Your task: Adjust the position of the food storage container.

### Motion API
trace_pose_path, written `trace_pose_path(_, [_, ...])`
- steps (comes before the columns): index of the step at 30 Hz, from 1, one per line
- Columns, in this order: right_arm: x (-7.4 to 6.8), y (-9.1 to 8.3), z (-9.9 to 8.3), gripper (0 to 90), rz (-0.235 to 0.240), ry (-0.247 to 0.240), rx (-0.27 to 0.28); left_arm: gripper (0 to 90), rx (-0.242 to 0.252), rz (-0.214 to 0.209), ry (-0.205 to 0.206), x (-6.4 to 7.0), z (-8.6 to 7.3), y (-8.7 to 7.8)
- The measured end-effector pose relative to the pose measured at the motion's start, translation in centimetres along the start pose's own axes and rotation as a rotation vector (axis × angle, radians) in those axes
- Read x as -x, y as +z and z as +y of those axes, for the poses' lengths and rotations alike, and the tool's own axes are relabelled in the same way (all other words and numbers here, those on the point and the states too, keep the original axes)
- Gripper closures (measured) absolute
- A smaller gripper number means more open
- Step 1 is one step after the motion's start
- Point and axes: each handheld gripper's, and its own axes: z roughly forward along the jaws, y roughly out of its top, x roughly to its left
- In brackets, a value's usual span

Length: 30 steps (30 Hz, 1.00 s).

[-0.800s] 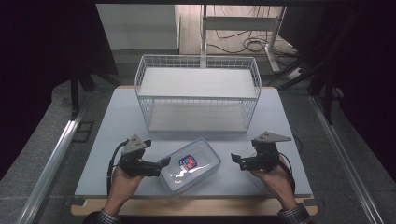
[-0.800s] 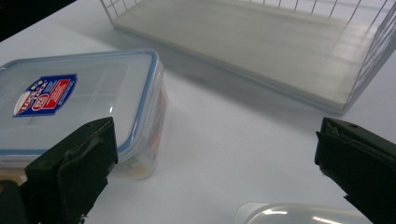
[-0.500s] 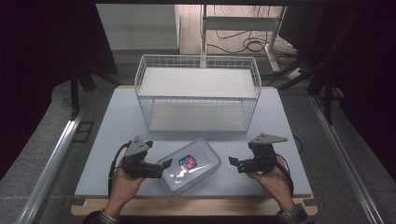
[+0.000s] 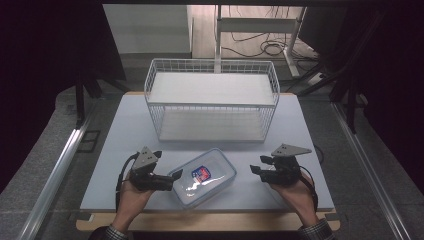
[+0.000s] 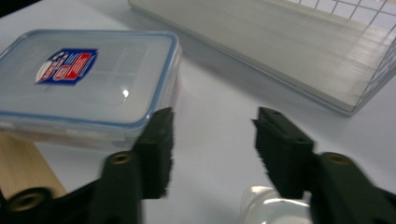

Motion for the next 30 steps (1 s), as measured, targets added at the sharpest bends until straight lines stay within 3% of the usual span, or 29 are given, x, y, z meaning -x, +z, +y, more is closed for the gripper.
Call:
trace_pose_path(4, [-0.8,-0.8,-0.3,78.9,-0.040,-0.061,-0.017,5.2,0.026,-0.005,-0.033,-0.4,0.1,-1.0])
trace_pose_path(7, [-0.8,-1.6,-1.0,87.0,-0.066,-0.078,-0.021,5.6,0.051,-0.001,-0.060,-0.7,-0.1,-1.4])
trace_pose_path(10, [-0.4,-2.5,-2.1,88.7,-0.077,-0.029,-0.038,5.8,0.061,-0.007,-0.078,-0.8,-0.3,-1.4])
trace_pose_path(13, [-0.6,-3.2,-3.4,88.9,-0.040,0.020,-0.037,5.8,0.048,-0.011,-0.078,-0.8,-0.4,-1.1])
trace_pose_path(18, [-1.2,-3.8,-5.5,89.0,-0.050,0.036,-0.089,5.8,0.030,-0.010,-0.068,-0.6,-0.6,-0.6])
trace_pose_path(24, [-1.3,-4.3,-6.8,89.4,-0.050,0.028,-0.123,5.8,0.023,-0.004,-0.069,-0.7,-0.9,-0.6])
trace_pose_path(26, [-1.1,-4.8,-7.0,89.4,-0.080,0.019,-0.136,5.8,0.022,-0.004,-0.072,-0.8,-1.0,-0.6])
trace_pose_path(30, [0.2,-6.2,-7.9,89.4,-0.119,0.047,-0.135,5.8,0.014,-0.005,-0.083,-1.1,-1.3,-0.4])
